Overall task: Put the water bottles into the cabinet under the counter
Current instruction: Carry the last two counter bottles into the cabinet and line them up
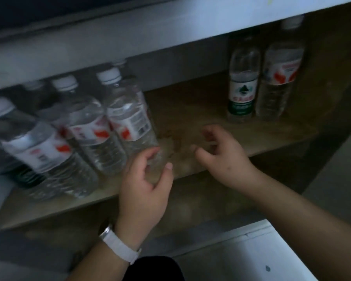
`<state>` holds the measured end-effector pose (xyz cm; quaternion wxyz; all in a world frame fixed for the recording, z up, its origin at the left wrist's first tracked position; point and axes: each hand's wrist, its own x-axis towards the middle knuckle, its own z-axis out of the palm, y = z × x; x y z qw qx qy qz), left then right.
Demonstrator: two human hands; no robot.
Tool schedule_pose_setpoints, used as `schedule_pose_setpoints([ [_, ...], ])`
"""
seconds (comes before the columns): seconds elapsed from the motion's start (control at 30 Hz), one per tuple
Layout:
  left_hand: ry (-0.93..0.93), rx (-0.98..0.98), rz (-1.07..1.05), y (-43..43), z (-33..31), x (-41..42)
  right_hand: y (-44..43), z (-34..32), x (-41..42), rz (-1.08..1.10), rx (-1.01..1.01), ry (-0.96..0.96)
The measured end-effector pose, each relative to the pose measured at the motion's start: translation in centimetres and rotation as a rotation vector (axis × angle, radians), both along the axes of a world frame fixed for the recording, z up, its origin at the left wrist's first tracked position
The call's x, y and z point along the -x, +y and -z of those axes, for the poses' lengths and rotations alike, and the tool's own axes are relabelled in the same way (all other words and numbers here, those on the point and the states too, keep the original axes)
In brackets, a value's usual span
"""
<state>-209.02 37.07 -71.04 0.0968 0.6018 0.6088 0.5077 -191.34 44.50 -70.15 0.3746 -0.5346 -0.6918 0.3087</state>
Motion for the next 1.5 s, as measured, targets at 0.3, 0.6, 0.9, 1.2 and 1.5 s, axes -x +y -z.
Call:
schedule_pose_setpoints([
  [0.3, 0.119, -0.174, -0.263, -2.0, 0.1, 8.1, -1.1, -1.1, 8.8, -0.242, -0.042, 0.104],
  [0.6, -0.008, -0.124, -0.303, 1.2, -0.5, 5.9, -0.7, -1.1, 12.1, -0.141, -0.040, 0.180],
  [0.9, -0.223, -0.145, -0.446, 4.4, 0.1, 4.7, 0.6, -1.5, 9.0, -0.095, -0.019, 0.170],
  [1.2, -0.216, -0.182, -0.560, 5.6, -0.5, 4.1, 1.6, -1.4, 5.1, -0.038, 0.028, 0.175],
  [1.5, -0.296, -0.217, -0.343, 3.6, -0.5, 4.1, 2.0, -1.4, 3.3, -0.081, 0.023, 0.200],
])
